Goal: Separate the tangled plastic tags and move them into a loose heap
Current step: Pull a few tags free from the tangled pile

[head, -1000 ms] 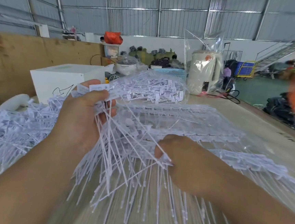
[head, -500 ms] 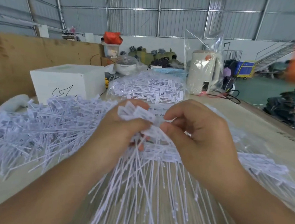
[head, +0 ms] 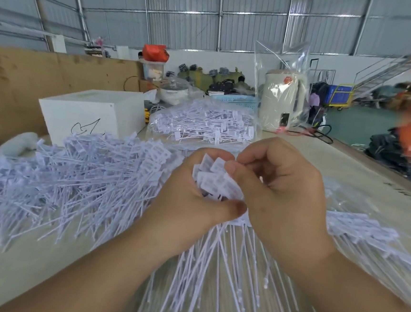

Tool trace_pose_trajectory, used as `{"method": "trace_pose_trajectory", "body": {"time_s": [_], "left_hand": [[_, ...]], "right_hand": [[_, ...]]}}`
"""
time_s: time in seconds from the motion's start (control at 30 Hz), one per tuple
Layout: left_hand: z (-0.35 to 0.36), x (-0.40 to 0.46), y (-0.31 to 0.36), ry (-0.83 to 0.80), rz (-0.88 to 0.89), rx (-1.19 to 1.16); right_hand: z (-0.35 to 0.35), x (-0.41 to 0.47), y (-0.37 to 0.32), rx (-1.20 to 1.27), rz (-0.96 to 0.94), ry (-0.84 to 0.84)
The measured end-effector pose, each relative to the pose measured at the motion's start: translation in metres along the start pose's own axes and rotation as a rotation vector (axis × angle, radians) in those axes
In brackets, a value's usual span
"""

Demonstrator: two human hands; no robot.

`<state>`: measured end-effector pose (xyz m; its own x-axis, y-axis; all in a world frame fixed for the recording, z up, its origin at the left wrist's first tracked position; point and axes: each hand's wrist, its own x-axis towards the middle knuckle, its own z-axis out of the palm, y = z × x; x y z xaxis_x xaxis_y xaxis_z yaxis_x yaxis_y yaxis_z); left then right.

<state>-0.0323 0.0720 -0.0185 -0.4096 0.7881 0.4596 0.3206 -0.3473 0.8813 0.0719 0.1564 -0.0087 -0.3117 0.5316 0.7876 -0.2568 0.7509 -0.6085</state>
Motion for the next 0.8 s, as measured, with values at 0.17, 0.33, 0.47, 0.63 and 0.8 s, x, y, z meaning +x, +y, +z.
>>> {"method": "trace_pose_trajectory", "body": {"time_s": [0.17,0.33,0.47,0.63,0.8], "left_hand": [[-0.013,0.004,0.005,0.125,0.089,0.15],[-0.069,0.021,0.021,0.354,0.066,0.162],[-0.108,0.035,0.024,0.492,0.033,0.067],[-0.103,0.034,0.01,0.424,-0.022,0.116],[-0.124,0.037,0.005,0.585,-0.057,0.454]], "right_hand": [[-0.001,0.002,-0.002,0.069,0.07,-0.069],[-0.01,0.004,0.004,-0.077,0.244,-0.426],[-0.01,0.001,0.019,-0.583,0.299,-0.8],[-0.008,-0.003,0.026,-0.723,0.325,-0.884],[-0.008,0.004,0.023,-0.794,0.226,-0.758]]}}
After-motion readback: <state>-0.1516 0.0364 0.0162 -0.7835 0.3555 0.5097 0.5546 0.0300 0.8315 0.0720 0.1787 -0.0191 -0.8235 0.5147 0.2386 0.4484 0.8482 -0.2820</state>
